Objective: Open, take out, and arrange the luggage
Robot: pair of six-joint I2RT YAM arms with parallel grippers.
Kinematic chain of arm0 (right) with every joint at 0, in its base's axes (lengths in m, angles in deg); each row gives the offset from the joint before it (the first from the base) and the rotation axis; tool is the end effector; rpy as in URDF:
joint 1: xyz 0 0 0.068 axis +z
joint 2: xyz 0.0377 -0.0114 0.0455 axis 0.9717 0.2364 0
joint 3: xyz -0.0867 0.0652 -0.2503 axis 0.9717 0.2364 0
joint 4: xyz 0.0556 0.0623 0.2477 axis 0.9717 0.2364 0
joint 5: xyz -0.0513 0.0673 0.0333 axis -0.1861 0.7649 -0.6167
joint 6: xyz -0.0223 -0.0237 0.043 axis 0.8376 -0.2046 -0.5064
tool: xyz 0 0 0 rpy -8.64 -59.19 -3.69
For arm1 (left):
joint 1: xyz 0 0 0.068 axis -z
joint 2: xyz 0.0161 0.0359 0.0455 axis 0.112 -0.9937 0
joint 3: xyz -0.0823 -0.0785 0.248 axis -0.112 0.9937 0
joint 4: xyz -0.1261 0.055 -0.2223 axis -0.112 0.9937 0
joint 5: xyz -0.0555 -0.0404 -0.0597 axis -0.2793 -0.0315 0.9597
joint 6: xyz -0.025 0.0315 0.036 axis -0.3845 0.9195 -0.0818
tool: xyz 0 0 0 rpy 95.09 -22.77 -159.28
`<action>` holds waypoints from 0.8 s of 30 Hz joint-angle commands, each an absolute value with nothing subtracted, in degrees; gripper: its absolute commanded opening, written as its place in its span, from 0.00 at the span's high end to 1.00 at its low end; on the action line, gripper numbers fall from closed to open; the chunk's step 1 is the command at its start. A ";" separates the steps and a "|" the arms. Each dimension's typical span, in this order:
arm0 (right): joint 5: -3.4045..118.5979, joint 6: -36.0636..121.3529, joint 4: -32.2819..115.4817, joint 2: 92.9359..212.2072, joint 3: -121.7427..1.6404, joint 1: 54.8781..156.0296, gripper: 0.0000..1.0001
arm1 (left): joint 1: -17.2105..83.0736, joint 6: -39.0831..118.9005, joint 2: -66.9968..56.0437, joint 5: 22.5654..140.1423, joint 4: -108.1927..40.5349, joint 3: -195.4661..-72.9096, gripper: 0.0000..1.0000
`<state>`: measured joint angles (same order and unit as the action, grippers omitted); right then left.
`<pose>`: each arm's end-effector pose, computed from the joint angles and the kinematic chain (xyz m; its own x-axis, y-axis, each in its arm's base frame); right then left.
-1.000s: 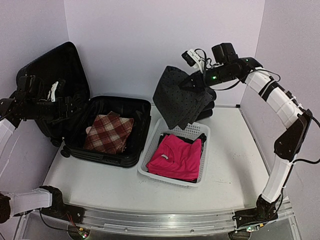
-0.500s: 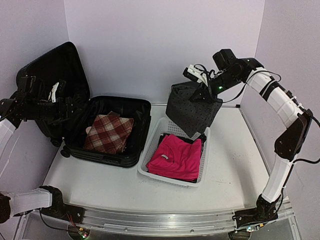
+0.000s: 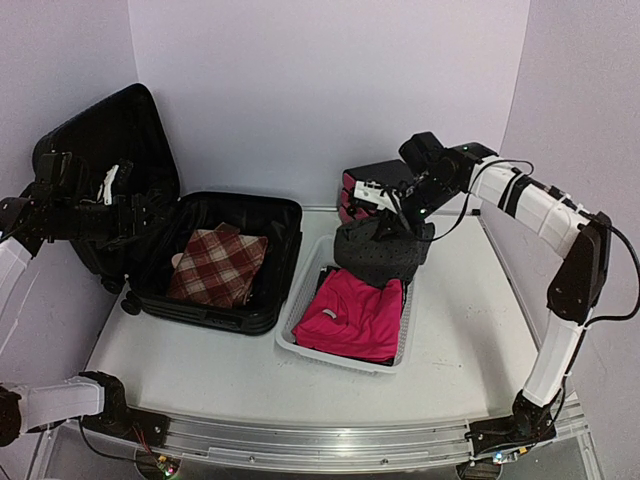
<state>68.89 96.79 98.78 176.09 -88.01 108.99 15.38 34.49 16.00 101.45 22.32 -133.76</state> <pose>0.3208 0.2192 0.3325 -0.0085 -0.8315 -0.5554 -0.9713 0.1389 -0.1931 0.1599 -0.0424 0.3966 -0.7091 -0.1489 -0.6892 0.3221 0.8012 -0.5044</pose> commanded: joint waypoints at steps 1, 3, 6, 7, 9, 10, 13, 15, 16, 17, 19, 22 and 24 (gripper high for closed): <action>61.62 94.36 93.89 176.71 -86.80 114.42 1.00 | 15.42 34.15 15.93 102.43 20.61 -135.14 0.18; 59.93 92.40 93.74 177.20 -85.73 116.48 1.00 | 15.47 34.24 15.96 102.56 20.50 -134.98 0.18; 59.87 89.16 92.95 176.95 -83.22 118.69 1.00 | 15.45 34.35 15.89 102.77 20.51 -134.80 0.18; 58.82 88.18 92.62 176.64 -81.99 119.79 1.00 | 15.40 34.42 16.01 102.78 20.54 -134.73 0.18; 57.27 86.29 92.21 176.23 -80.10 122.07 1.00 | 15.41 34.52 16.05 102.72 20.54 -134.41 0.18; 56.89 84.85 91.91 176.03 -79.16 122.80 1.00 | 15.43 34.57 16.05 102.76 20.57 -134.25 0.18; 55.92 81.26 90.56 174.79 -75.30 124.55 1.00 | 15.41 34.75 16.05 102.86 20.49 -133.64 0.18; 55.76 79.66 88.52 173.48 -71.57 125.53 0.99 | 15.40 34.85 16.21 102.68 20.48 -133.12 0.18; 56.08 78.70 87.35 172.96 -69.90 125.91 0.95 | 15.45 34.90 16.21 102.48 20.55 -132.86 0.18; 56.90 77.56 86.27 172.51 -68.67 126.24 0.92 | 15.44 34.92 16.15 102.40 20.57 -132.64 0.18; 57.50 74.96 84.59 171.99 -67.23 127.07 0.91 | 15.48 35.03 15.79 102.35 20.53 -132.37 0.18; 56.22 71.67 83.02 171.57 -66.04 128.07 0.91 | 15.44 34.93 15.43 102.30 20.37 -132.33 0.18; 55.94 68.66 81.31 170.99 -65.04 128.29 0.95 | 15.47 34.77 15.38 102.19 20.27 -132.33 0.18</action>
